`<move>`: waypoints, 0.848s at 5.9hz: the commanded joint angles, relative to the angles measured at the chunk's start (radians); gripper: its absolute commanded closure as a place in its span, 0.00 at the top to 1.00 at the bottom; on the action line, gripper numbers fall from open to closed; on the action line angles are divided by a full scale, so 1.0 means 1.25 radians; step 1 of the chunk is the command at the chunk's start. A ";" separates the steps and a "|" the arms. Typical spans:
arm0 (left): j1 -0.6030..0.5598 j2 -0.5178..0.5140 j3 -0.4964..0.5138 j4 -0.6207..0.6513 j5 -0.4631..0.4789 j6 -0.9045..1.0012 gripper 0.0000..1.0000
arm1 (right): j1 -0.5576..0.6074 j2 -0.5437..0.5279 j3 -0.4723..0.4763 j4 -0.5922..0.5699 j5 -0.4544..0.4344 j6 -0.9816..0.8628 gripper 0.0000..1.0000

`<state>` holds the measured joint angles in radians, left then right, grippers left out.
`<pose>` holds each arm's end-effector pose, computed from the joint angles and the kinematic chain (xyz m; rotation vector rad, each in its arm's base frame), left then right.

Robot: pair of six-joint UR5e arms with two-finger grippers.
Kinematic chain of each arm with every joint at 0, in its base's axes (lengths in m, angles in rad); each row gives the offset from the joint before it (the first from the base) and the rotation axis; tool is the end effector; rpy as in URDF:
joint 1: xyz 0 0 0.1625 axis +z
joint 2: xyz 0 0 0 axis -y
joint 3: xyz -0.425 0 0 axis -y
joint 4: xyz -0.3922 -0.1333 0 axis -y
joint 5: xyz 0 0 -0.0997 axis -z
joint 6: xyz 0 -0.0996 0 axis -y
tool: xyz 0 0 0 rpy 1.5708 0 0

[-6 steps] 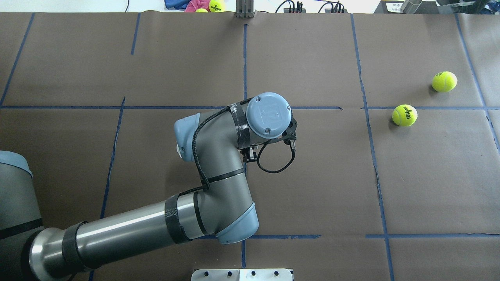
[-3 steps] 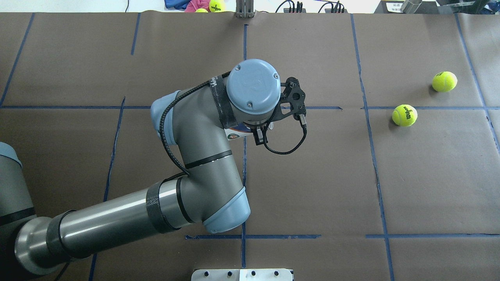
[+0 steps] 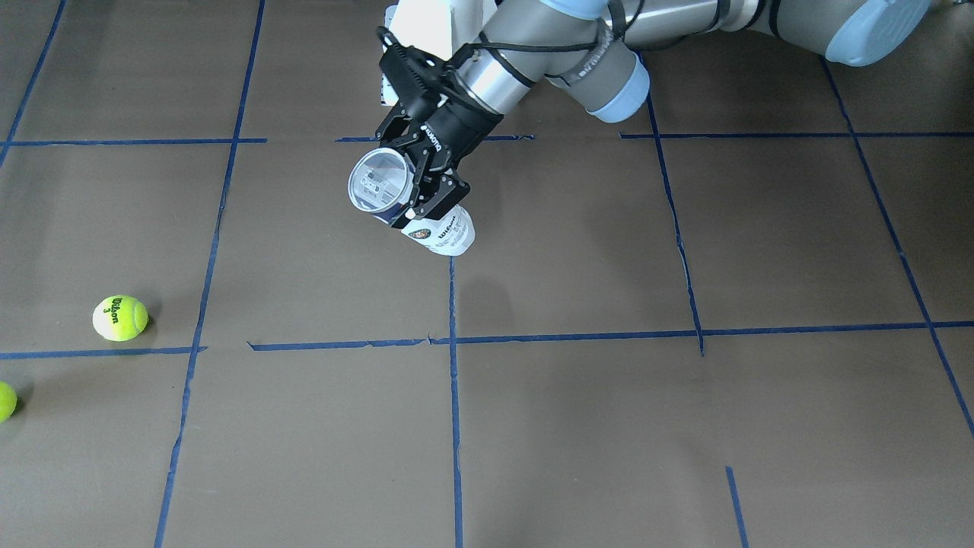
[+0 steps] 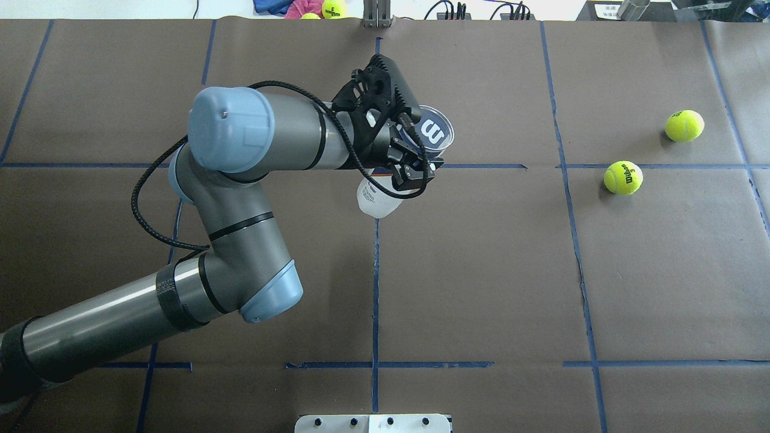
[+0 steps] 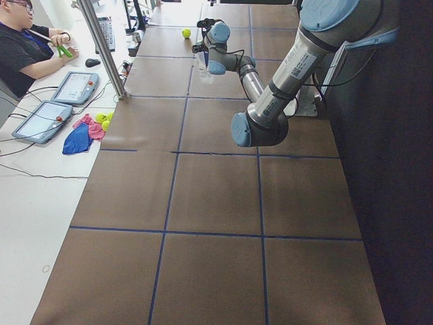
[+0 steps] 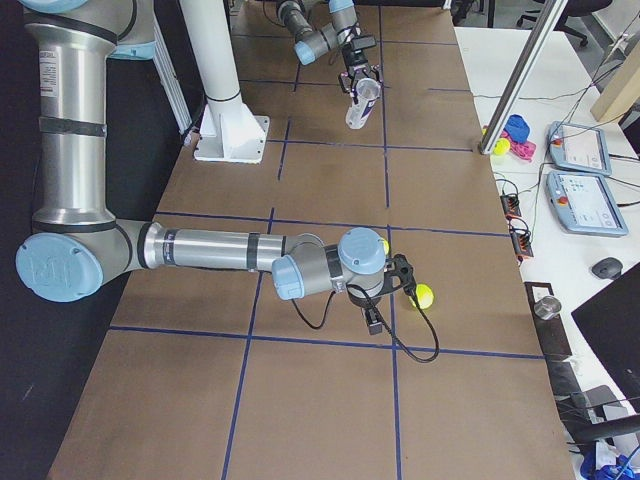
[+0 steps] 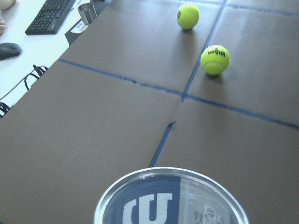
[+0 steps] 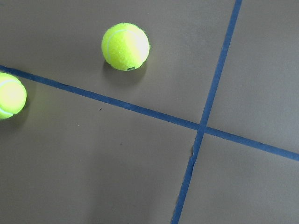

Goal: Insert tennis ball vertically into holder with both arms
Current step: 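Lift the can with the left gripper and turn it upright, open end up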

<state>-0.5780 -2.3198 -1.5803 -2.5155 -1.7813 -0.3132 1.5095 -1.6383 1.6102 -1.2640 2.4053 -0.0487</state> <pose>0.4892 -0.4534 0.0923 1.2847 1.1855 0.6814 0.0301 -0.4804 0.6344 0.2575 -0.8319 -0.2192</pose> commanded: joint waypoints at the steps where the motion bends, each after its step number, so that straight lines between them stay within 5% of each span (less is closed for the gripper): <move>1: 0.000 0.060 0.070 -0.291 0.006 -0.024 0.78 | 0.000 0.000 0.002 0.000 0.000 0.001 1.00; 3: 0.008 0.063 0.252 -0.552 0.050 -0.026 0.78 | 0.000 0.000 0.002 0.000 0.000 0.001 1.00; 5: 0.025 0.063 0.313 -0.627 0.098 -0.030 0.74 | 0.000 0.000 0.006 0.001 0.001 0.036 1.00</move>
<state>-0.5587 -2.2414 -1.2263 -3.2533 -1.6866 -0.3498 1.5095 -1.6382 1.6144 -1.2635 2.4057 -0.0296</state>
